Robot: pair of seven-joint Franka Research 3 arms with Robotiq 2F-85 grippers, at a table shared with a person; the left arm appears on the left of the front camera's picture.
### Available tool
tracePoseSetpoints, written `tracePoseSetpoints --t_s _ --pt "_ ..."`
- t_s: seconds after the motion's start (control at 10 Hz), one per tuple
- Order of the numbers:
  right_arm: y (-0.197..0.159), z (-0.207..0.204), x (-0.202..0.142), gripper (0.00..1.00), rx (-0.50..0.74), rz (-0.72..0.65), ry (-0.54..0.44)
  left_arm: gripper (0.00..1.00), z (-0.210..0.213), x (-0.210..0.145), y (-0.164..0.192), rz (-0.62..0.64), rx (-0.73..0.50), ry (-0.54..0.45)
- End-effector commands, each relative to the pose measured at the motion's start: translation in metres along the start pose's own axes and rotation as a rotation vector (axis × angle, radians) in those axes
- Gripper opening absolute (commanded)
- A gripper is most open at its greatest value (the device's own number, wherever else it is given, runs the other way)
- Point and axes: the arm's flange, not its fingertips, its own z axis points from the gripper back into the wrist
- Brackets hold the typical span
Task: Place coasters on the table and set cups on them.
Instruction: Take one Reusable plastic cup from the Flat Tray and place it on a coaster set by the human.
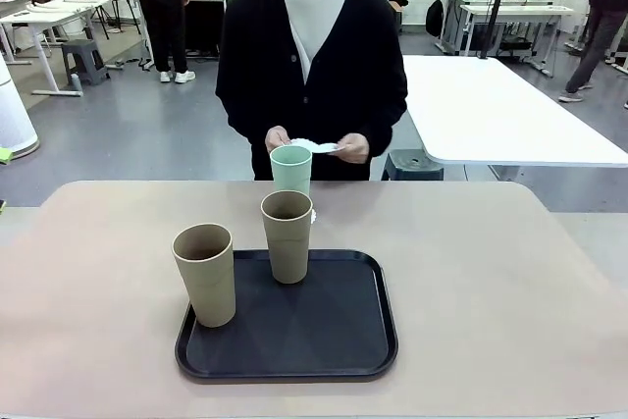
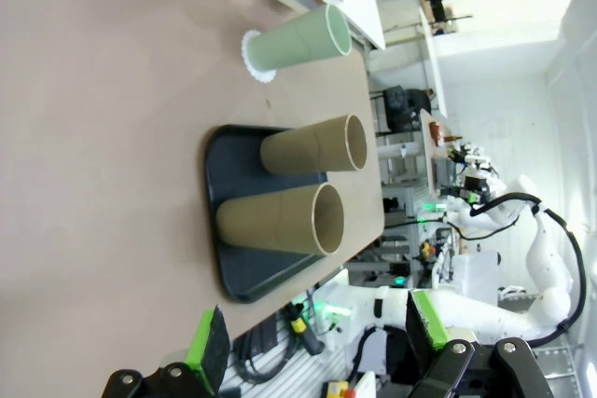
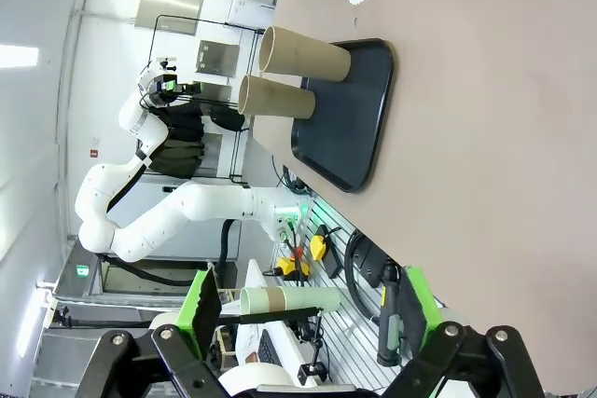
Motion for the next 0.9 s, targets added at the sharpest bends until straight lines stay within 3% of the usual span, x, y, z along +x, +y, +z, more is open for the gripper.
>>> tracePoseSetpoints --t_s 0.0,0.8 --pt "-0.0001 0.0016 -0.0011 1.0 0.0 -0.001 -0.004 1.0 0.0005 -0.0013 0.0001 -0.003 -0.009 -0.001" --pt "-0.0001 0.0016 -0.0011 1.0 0.0 -0.001 -0.004 1.0 0.0005 -0.0013 0.0001 -0.003 -0.009 -0.001"
